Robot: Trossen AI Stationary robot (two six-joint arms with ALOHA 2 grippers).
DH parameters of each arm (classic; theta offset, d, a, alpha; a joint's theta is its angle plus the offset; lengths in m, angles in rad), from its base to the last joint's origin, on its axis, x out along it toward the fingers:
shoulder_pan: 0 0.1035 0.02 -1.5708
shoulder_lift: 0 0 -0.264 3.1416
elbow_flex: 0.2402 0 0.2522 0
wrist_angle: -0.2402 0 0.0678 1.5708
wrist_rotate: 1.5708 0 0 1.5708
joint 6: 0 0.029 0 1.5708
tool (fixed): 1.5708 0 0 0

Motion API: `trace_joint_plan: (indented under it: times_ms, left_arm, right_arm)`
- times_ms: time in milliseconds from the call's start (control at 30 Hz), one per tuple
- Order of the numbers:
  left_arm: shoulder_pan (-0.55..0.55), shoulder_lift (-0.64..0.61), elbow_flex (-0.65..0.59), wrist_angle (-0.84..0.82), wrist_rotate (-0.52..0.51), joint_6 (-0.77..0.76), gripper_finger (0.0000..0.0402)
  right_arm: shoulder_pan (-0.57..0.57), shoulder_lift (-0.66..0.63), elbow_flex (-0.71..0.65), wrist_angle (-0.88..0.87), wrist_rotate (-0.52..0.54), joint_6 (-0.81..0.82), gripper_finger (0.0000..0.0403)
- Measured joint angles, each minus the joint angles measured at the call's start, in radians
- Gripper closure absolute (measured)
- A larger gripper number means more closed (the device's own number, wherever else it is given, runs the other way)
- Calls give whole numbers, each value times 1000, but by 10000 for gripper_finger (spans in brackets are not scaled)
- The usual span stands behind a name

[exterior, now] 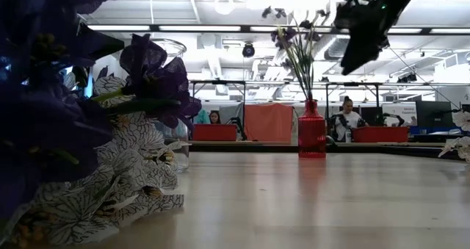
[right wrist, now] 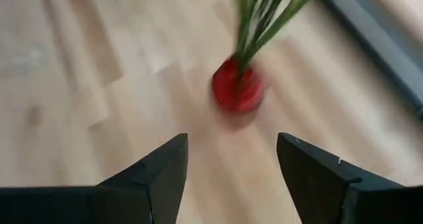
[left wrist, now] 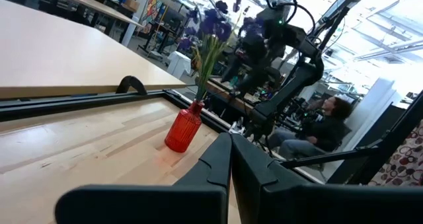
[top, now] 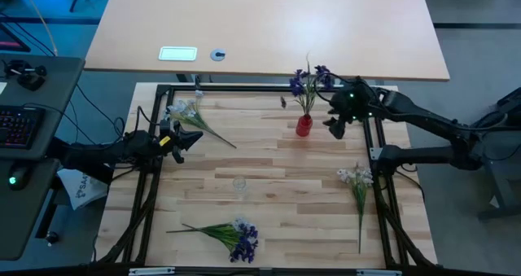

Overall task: Sort flowers into vase by color
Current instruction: Put the blue flowers into the red crystal vase

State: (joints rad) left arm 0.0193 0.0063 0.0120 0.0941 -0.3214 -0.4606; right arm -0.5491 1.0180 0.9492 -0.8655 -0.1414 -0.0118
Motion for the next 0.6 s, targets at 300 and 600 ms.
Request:
trace_joint_plan:
  times_ms: [300, 600]
  left_arm:
    - [0, 0, 0, 0, 0, 0, 402]
    - [0, 0, 0, 62, 15, -119, 402]
  right_arm:
    - [78, 1, -124, -17, -339, 287, 184]
    - [307, 10, -214, 359, -431, 674, 194]
